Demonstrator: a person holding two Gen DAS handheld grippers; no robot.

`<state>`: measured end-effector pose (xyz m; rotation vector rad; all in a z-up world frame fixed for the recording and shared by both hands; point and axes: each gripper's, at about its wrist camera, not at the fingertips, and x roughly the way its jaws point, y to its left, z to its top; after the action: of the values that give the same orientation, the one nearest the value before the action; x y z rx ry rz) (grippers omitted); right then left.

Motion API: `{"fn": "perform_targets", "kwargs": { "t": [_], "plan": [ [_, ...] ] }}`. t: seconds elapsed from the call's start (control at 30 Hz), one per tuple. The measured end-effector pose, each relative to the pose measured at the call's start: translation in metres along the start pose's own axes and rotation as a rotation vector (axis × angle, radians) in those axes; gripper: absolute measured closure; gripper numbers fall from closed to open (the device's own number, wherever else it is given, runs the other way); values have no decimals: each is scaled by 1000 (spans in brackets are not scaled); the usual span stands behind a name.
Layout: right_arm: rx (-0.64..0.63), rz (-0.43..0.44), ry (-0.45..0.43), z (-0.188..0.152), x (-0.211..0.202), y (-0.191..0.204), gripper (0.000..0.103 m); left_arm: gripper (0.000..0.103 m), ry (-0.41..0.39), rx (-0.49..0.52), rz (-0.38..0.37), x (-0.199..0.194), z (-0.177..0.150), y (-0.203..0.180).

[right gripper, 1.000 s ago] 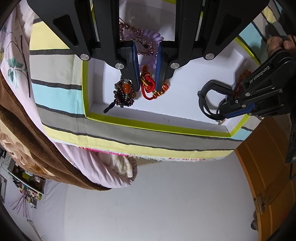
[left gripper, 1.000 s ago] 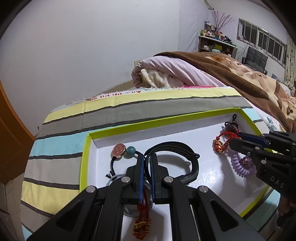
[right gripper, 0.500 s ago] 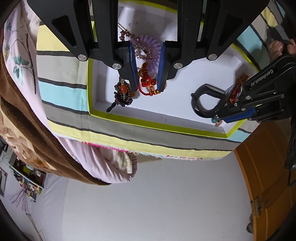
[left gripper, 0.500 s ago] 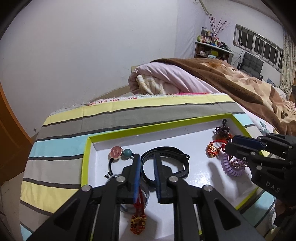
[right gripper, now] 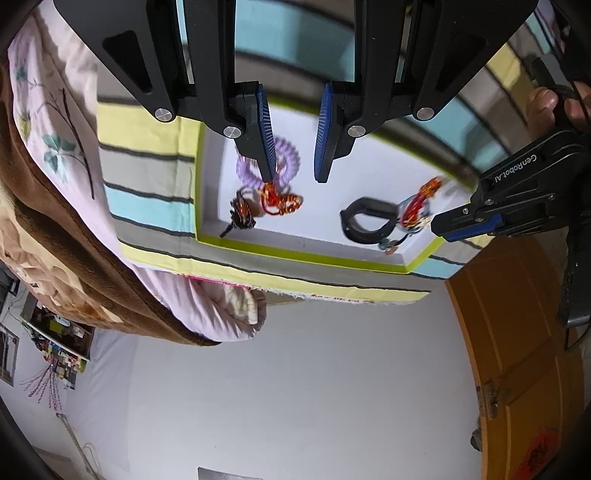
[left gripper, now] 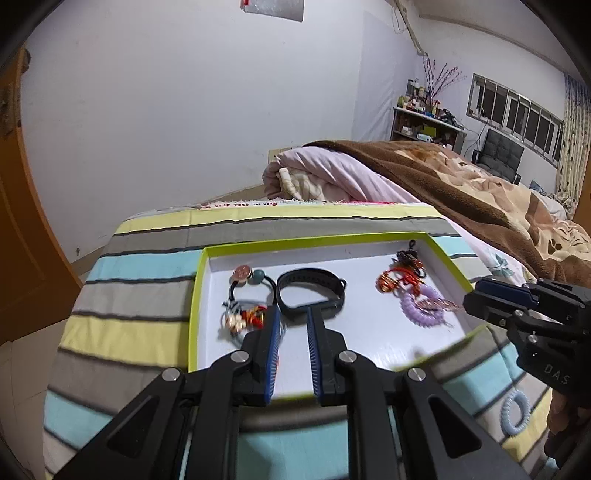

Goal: Organize jewelry
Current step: 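Open the left tool to drop the band while the right tool releases the knot, then move the left tool to the gold-black brooch while the right tool reaches the blue coil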

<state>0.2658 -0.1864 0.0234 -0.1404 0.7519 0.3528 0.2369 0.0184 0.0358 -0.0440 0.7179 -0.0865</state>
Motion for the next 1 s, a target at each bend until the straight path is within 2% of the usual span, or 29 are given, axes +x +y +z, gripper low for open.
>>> {"fn": "perform_targets", "kwargs": {
  "t": [0.5,1.0],
  "plan": [
    [33,20,-64,-62,-85,3,81,87,-62,25,-19,-79,-48,-35],
    [61,-10,-58,-105,-120,0,81,87,-53,50,-45,-106,-87,-59]
  ]
}}
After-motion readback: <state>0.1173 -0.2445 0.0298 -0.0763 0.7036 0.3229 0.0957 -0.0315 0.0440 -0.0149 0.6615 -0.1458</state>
